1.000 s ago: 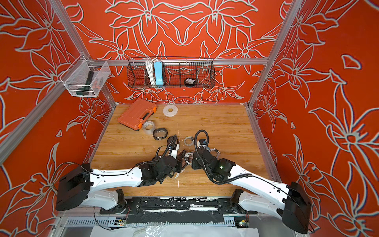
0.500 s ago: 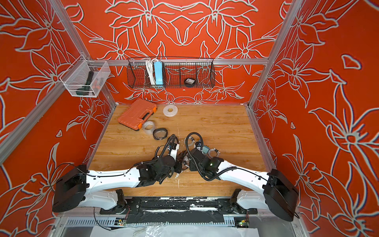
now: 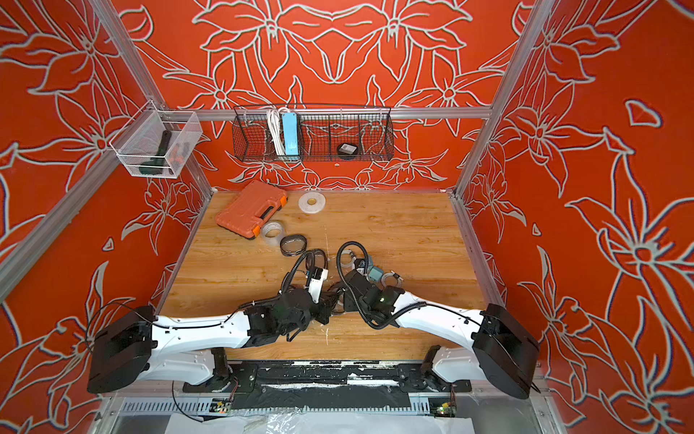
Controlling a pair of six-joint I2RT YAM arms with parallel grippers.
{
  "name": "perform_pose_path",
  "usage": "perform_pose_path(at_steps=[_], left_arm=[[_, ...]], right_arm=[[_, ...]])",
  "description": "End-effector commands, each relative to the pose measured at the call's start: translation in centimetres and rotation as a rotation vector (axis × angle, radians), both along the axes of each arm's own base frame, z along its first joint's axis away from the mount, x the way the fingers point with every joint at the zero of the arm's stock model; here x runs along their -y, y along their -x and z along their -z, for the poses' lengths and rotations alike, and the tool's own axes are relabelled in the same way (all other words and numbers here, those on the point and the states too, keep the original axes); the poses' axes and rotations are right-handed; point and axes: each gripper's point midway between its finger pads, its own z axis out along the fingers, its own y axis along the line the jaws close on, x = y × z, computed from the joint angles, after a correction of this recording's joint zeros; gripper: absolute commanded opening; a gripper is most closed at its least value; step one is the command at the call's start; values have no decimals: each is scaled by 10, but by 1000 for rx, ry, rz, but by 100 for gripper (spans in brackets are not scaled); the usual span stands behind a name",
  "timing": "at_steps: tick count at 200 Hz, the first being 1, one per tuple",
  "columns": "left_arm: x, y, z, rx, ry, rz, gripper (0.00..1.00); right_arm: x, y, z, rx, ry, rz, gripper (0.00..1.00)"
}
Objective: Pack away charging kits
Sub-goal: Place the charging cable in the storage bag.
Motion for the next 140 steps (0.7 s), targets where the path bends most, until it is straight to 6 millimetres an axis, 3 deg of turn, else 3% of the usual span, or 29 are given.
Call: perform_pose_path(at_steps=[1,61,91,140], left_arm=[[8,4,-12,-1,73,24,0],[-4,-1,-5,-29,73,-55,0],[-8,-6,4,-52,46,-97,0],[-12,-10,12,-62,12,-135,0]], right_arm=[[-5,-7,-3,18,-19,36,0],[-2,-7,4,7,-4,58,2],[1,-6,-3,20,-15,55,17],[18,-1,-13,46,5,73,57]])
